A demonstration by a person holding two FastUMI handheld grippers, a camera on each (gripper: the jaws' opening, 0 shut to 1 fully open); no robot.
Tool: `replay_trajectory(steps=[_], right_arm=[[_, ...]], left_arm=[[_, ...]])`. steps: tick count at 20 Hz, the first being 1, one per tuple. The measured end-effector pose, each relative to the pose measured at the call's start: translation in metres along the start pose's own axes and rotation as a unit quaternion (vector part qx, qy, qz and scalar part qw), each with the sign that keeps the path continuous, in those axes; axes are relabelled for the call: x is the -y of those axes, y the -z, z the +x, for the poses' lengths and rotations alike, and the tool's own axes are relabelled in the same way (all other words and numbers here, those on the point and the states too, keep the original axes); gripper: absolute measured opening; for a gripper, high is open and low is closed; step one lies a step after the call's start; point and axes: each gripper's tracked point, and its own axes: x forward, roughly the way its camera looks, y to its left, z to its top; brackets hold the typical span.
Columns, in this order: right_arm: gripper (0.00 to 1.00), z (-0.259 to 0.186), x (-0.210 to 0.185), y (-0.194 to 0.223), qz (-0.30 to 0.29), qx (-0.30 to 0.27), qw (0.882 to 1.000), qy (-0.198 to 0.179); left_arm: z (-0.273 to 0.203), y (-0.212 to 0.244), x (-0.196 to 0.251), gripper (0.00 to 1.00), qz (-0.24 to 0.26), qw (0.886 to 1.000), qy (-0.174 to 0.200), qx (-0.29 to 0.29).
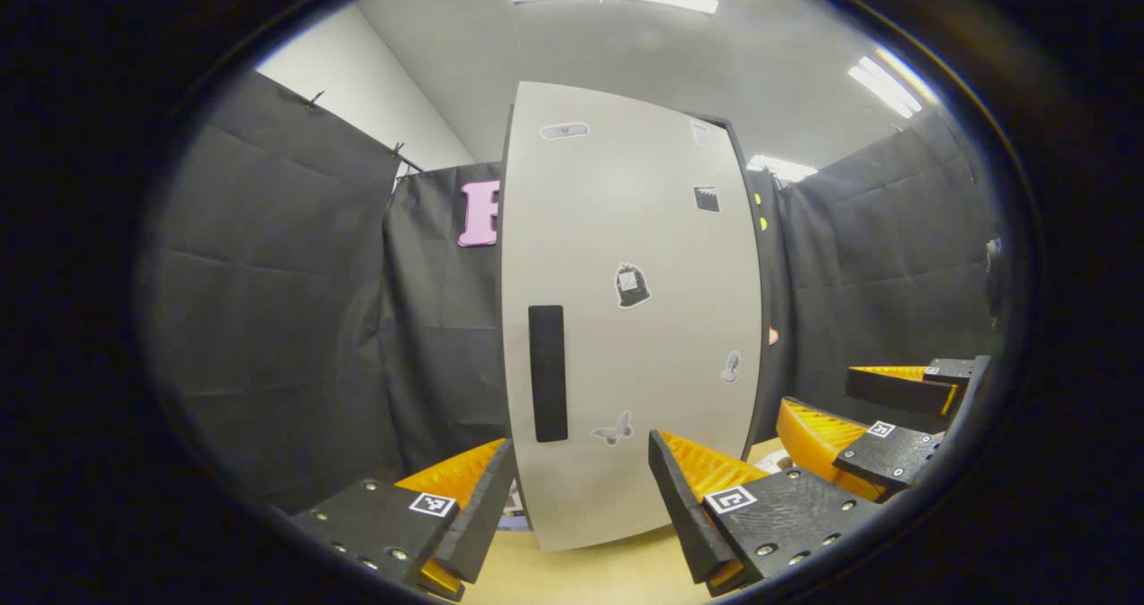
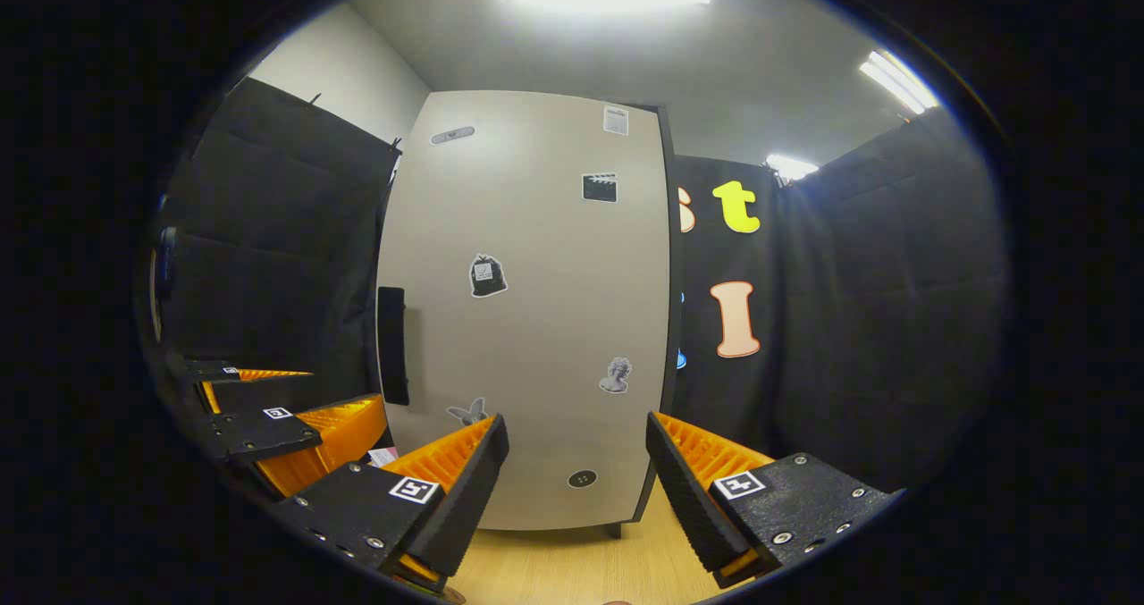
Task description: Open the cabinet door with the right hand, grasp the bottle in the cabinet with the left hand and place it on the coaster, then close the cabinet door with the right hand.
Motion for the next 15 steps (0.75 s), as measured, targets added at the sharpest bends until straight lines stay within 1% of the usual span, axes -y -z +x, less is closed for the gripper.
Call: replay_trajectory(steps=[2,7,11,15], right_arm=[[0.95,-0.002,-0.005,0.0,-0.001,-0.003,1.0,0.0],[0.95,-0.005,-0.007,-0.005,0.003,0.002,1.0,0.008],[0.96,-0.003,-0.004,-0.003,0.009,-0.004,1.0,0.012],[0.95,0.002,0.002,0.004,0.013,-0.015,1.0,0.012]], left_arm=[[0.001,-0.001,-0.006,0.85,-0.01,1.0,-0.001,-0.003],[0.0,0.001,-0.022,0.85,-0.003,1.0,-0.015,-0.005],[-0.003,-0.006,-0.02,0.85,0.002,1.0,-0.015,0.015],[-0.002,-0.005,-0.019,0.85,0.006,1.0,-0.018,0.017]])
